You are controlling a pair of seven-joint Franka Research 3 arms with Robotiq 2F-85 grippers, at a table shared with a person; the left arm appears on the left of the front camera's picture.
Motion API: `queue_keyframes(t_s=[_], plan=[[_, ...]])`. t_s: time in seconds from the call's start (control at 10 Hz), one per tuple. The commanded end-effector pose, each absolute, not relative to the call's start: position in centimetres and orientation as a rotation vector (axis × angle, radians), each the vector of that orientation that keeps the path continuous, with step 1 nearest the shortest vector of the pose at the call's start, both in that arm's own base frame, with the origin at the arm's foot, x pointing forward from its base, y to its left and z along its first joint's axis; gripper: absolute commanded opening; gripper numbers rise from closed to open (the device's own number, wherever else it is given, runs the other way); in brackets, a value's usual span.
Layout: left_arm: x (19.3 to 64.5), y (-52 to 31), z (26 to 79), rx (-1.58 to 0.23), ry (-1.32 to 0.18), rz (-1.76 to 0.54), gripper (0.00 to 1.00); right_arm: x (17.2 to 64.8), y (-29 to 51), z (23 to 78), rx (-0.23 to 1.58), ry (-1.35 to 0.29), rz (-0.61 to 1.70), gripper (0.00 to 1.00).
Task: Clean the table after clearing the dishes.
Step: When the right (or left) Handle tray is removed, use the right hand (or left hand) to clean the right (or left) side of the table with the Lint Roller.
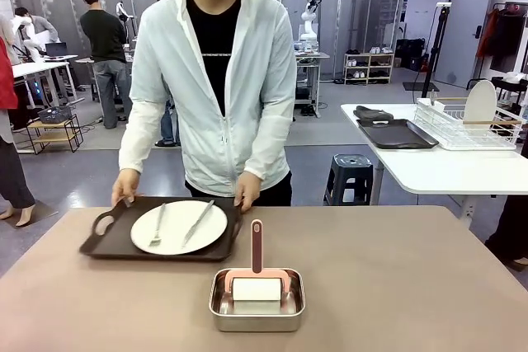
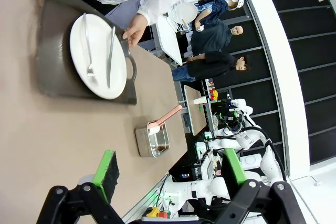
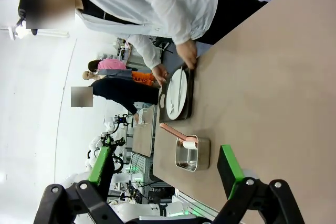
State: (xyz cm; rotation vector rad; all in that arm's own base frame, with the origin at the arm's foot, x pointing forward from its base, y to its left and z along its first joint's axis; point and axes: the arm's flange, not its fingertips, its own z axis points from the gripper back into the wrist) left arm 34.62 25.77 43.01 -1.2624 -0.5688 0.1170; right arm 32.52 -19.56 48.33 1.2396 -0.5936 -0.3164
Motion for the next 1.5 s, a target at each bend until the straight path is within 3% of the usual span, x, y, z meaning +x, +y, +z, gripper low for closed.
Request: queue_keyframes(t_s=[0.0, 1.4], plan=[[34.38, 25.98, 43.14, -1.264, -0.573, 0.115, 1.0, 32.57, -19.35, 48.47, 1.246, -0.59, -0.309, 1.0], [34.38, 25.98, 43.14, -1.264, -0.573, 0.115, 1.0, 32.57, -19.35, 48.47, 1.246, -0.59, -0.309, 1.0]])
